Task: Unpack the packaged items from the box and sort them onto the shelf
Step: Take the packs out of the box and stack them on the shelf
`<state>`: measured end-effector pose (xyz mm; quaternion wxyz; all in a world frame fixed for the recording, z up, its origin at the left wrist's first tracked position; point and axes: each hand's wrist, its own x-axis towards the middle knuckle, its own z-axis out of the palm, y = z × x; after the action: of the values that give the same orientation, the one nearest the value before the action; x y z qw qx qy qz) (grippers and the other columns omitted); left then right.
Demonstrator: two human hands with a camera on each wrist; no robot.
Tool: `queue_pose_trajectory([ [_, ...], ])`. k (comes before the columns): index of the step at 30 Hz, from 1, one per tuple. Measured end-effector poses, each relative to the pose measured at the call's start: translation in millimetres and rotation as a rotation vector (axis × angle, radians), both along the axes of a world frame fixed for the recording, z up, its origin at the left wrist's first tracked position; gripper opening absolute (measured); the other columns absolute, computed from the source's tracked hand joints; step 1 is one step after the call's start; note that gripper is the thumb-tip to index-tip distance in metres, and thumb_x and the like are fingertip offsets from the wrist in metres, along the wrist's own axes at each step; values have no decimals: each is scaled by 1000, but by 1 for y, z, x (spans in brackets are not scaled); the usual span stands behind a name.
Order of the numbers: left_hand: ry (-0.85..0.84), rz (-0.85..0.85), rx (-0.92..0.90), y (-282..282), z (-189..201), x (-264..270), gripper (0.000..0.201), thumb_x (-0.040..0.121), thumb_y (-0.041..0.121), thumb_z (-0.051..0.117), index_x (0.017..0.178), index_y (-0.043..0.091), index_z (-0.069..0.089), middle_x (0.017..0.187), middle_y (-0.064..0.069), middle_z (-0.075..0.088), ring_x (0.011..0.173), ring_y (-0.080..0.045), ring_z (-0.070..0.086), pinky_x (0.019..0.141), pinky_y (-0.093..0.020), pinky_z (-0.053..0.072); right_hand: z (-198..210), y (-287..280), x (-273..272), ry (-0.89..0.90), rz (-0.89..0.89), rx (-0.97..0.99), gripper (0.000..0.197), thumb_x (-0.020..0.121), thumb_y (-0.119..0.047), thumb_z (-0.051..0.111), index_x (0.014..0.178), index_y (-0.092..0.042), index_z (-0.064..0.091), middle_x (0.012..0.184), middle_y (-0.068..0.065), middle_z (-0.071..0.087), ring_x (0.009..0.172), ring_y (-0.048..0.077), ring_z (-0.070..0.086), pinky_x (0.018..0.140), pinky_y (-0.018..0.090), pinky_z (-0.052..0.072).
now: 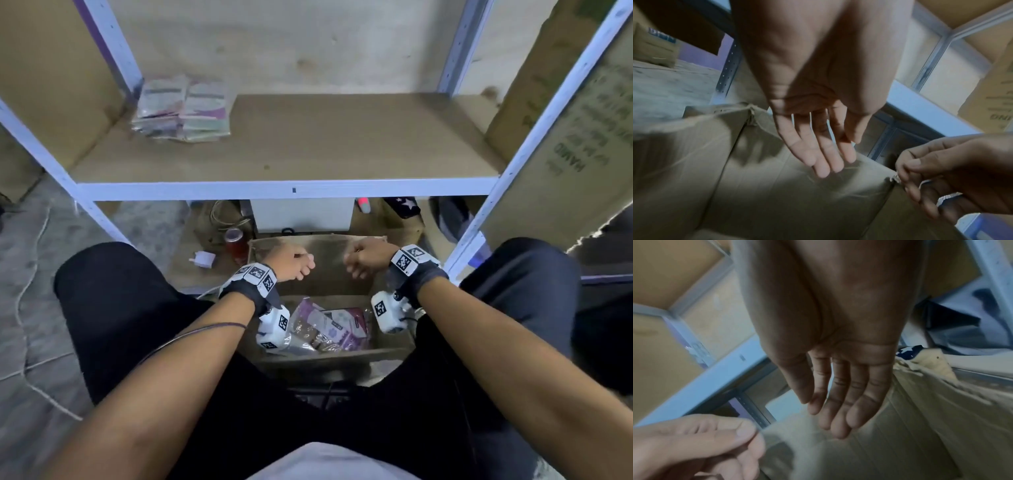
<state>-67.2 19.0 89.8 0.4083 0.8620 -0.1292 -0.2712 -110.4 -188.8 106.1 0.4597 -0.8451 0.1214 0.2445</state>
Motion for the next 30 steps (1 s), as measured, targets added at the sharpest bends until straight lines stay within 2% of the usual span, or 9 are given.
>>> queue_pose_trajectory([
  [2, 67, -25, 68, -4, -17, 3, 28, 104, 3, 39, 92, 1, 64, 74, -2, 60, 54, -6, 55, 43, -9, 41, -23, -2, 3, 46, -19, -14, 20, 98, -4, 51, 80, -12, 56, 73, 8, 63, 55, 15, 60, 48, 22, 47],
  [8, 153, -132, 260, 0, -72, 22, 26, 101, 11, 49, 106, 7, 74, 102, -7, 73, 79, -17, 66, 73, -26, 52, -86, 4, 22, 163, -72, 35, 16, 96, 0, 50, 85, -8, 57, 69, 12, 59, 52, 19, 52, 47, 23, 45],
  [11, 244, -115, 269, 1, -98, 27, 25, 101, 11, 48, 96, 11, 73, 108, -17, 73, 84, -26, 68, 88, -41, 57, -111, 13, 35, 226, 3, -37, 11, 96, -5, 52, 90, -7, 62, 72, 11, 64, 58, 19, 59, 51, 25, 48],
  [13, 237, -106, 281, 2, -112, 31, 26, 100, 12, 51, 88, 14, 74, 103, -14, 75, 86, -27, 70, 83, -33, 59, -128, 19, 43, 271, 68, -88, 18, 94, -6, 50, 91, 0, 66, 83, 17, 70, 67, 24, 64, 55, 27, 52],
  [15, 221, -109, 306, 2, -117, 31, 24, 99, 13, 54, 97, 5, 77, 98, -12, 75, 83, -25, 70, 74, -27, 58, -142, 21, 44, 297, 162, -163, 27, 93, -12, 49, 98, 5, 70, 99, 24, 73, 82, 31, 69, 76, 39, 59],
  [19, 226, -88, 307, 3, -123, 35, 23, 96, 13, 57, 95, 1, 76, 107, -16, 74, 98, -33, 70, 89, -38, 57, -167, 24, 41, 280, 290, -330, 43, 93, -46, 50, 105, -11, 72, 111, 15, 72, 99, 33, 70, 93, 44, 55],
  [24, 285, -17, 271, 7, -133, 31, 16, 95, 9, 56, 85, 9, 69, 103, -22, 73, 96, -39, 70, 87, -45, 58, -192, 24, 38, 313, 385, -445, 42, 94, -47, 47, 132, -32, 59, 132, 3, 63, 117, 29, 62, 103, 42, 49],
  [26, 301, -6, 343, 12, -136, 29, 23, 97, 18, 55, 103, 4, 72, 109, -17, 73, 104, -35, 68, 92, -42, 55, -199, 27, 38, 337, 393, -418, 57, 90, -55, 55, 144, -46, 40, 130, -11, 57, 122, 24, 59, 106, 42, 47],
  [30, 277, -21, 401, 15, -136, 28, 35, 103, 23, 43, 114, 1, 69, 119, -18, 69, 109, -33, 64, 96, -38, 51, -220, 43, 40, 229, 517, -561, 111, 66, -25, 86, 156, -32, 21, 144, 3, 51, 131, 25, 53, 107, 38, 45],
])
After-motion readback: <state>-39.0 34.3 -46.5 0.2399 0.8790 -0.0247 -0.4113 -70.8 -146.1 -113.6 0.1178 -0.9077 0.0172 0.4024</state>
